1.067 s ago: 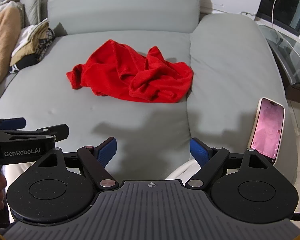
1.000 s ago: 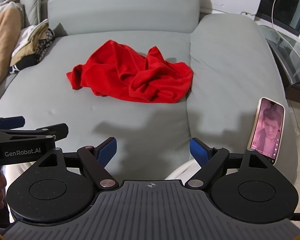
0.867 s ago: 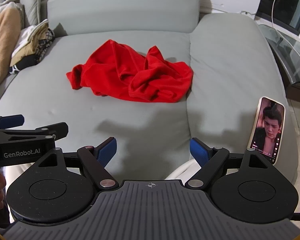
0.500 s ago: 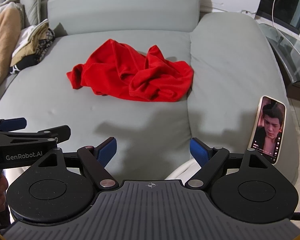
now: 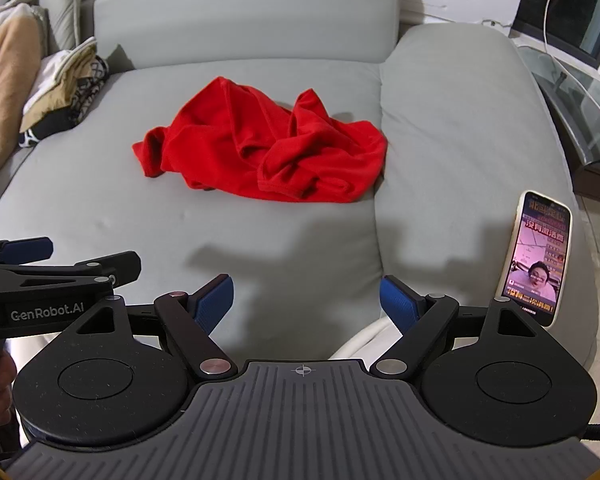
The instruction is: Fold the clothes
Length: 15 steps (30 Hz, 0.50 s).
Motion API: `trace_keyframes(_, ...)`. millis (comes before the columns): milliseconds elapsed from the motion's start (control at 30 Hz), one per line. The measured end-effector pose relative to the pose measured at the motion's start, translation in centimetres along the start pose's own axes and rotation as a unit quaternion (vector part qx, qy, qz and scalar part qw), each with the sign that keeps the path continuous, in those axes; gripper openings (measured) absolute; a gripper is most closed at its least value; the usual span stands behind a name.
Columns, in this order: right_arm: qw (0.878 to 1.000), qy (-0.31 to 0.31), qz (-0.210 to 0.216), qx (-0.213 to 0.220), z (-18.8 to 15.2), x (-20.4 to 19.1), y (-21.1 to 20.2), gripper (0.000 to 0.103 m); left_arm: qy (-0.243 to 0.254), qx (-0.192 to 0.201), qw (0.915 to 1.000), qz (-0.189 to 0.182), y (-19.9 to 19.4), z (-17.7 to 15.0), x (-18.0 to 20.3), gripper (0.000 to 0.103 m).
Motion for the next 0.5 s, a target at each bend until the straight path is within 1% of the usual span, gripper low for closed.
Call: trace_keyframes(500,1.0,0.001,0.0,0.001,-0.09,-0.1,-0.16,0.085,0.0,-0.002,1.0,-0.004,-0.23,0.11,-0.06,0.102)
Point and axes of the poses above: each gripper's, at about its wrist camera, not at the fingertips, and y roughly the way its jaws point, x to its right, z to its top, the point moved 2 cm from there along y, roughly the way its jaws point, and after that the axes turned 2 degrees about x, right-handed, at the moved point
